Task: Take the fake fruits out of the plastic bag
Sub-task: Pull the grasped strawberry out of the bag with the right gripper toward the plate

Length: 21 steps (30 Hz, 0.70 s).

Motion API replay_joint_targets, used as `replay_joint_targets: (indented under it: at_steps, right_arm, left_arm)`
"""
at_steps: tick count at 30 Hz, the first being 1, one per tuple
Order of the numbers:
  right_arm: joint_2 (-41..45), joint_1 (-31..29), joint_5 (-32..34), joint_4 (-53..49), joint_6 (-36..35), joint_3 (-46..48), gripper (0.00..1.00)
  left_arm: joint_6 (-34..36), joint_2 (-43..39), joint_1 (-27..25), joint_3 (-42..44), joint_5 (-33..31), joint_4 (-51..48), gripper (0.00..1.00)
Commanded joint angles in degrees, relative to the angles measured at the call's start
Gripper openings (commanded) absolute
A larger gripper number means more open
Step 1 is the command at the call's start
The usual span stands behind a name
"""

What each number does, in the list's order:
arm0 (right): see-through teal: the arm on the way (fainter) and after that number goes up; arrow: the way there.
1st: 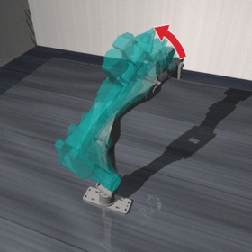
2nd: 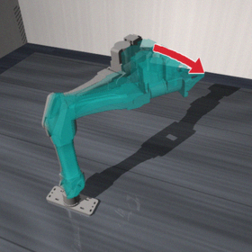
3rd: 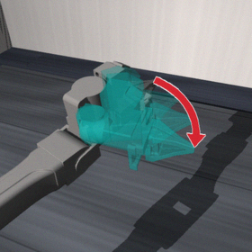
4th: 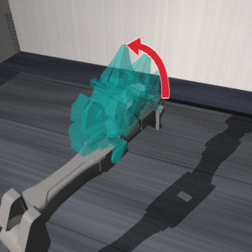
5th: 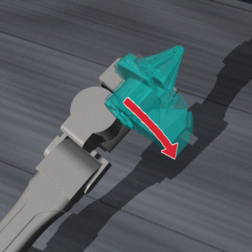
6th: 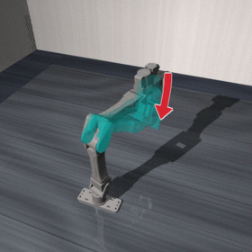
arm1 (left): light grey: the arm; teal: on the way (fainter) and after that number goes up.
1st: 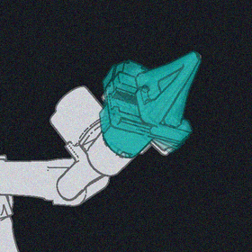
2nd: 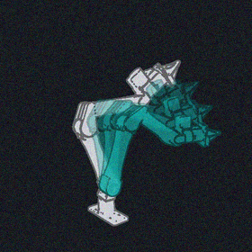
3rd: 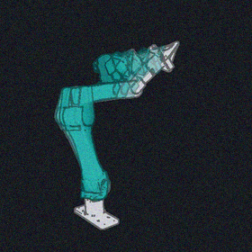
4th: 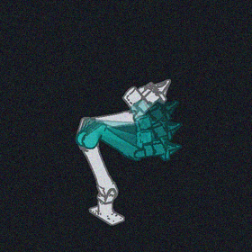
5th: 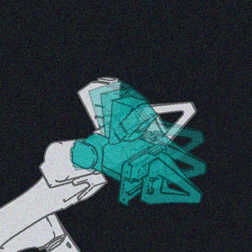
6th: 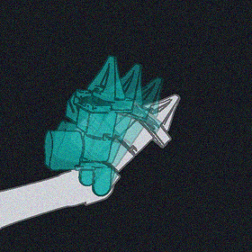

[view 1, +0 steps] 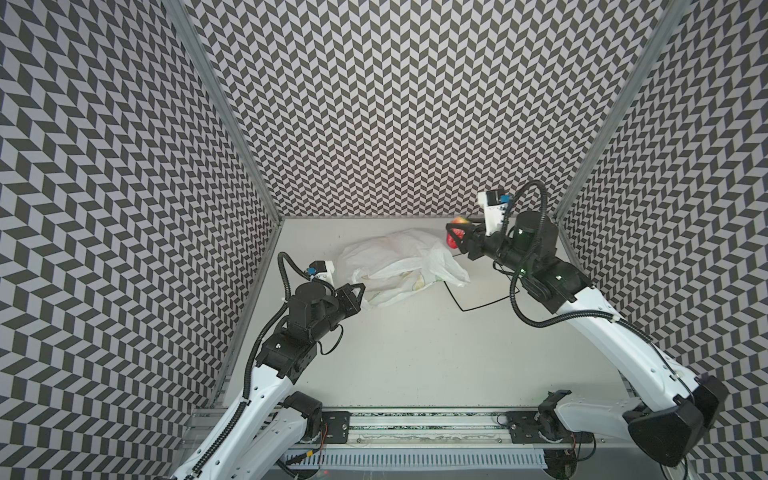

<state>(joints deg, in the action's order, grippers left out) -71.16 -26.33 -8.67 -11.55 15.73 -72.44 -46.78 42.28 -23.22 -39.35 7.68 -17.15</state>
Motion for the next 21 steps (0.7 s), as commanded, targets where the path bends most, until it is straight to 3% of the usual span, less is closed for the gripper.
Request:
replay_joint_targets:
  at_steps: [1,5,10,21]
  right_arm:
    - [1.03,5.21,9.37,-0.9,7.77,4.68,0.12]
    - [0.44,9.13,14.22,3.54,11.83,13.51,0.13]
    - [-5.5,9.83,14.6,12.2,13.94,20.69,0.16]
    - [-27.09,9.89,11.35,17.7,11.97,16.71,0.18]
  left_arm:
    - [0.97,-0.6,-0.16,-1.26,-1.09,1.28,0.0]
    - [1.26,-0.87,-0.13,-1.17,-1.14,1.15,0.0]
    - [1.5,-1.22,-0.11,-1.07,-1.03,0.79,0.0]
    - [2.48,-2.41,-0.14,-1.21,-1.05,-0.13,0.0]
